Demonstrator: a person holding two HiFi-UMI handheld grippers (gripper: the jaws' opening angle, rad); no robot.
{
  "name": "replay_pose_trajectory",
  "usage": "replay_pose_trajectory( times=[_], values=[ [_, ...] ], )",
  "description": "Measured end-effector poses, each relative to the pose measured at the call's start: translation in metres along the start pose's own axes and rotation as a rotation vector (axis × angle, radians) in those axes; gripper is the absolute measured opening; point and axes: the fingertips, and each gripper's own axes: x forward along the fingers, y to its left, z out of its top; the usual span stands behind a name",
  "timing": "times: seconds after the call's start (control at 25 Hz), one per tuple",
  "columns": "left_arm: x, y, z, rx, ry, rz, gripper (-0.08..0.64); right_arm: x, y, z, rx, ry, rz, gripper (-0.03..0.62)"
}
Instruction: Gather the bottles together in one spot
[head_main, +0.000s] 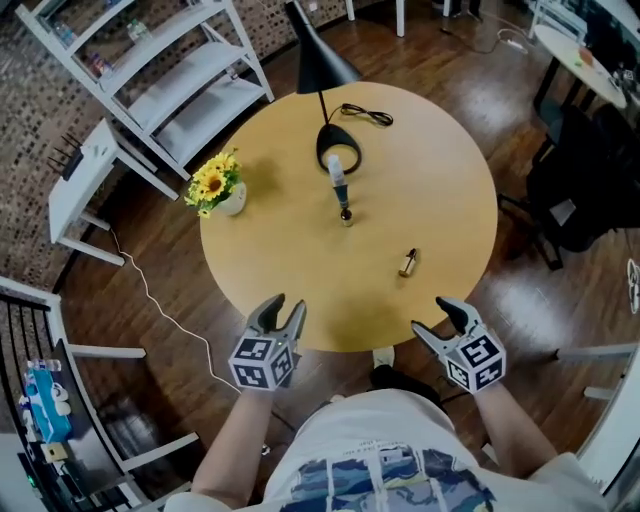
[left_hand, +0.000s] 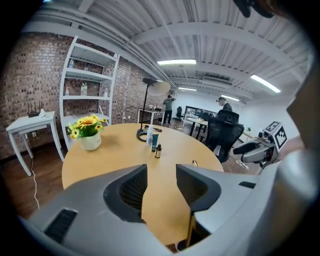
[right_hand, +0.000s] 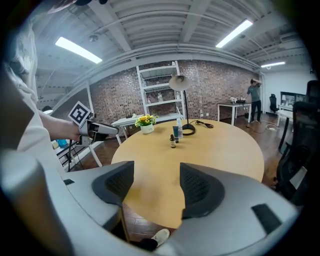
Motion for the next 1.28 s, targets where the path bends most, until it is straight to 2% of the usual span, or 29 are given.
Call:
replay_pose_trajectory(
  times=[0.16,0.36,0.64,0.8,0.92,1.28],
  values=[
    [-0.07,0.0,-0.027,-0.034,-0.028,-0.035,0.161,-0.023,0.053,-0.011,0.008,0.003,-0.052,0.31],
    [-0.153,-0.011,-0.066,-0.001,-0.043,-0.079,0.161,-0.058,0.121,-0.03,0.004,0.001,-0.132,0.31],
    [-0.221,-0.019,-0.112,-0.045,-0.023,-0.135,0.161,-0.097,0.195,-0.055,0.028,0.02,-0.202,0.31],
    [-0.241,-0.024,-0.122,-0.031,0.0,-0.141,0.161,-0.107,0.219,-0.066,0.034,0.031,-0.189,0.31],
    [-0.25,-0.03,-0.124,-0.055,-0.004,-0.164,0.16,-0.109,0.228,-0.067,0.031,0.028,-0.183,0.31],
    [-0.261,-0.054,-0.123,-0.068,-0.027,-0.21,0.169,-0.12,0.237,-0.074,0.023,0.044,-0.182,0.31]
  ],
)
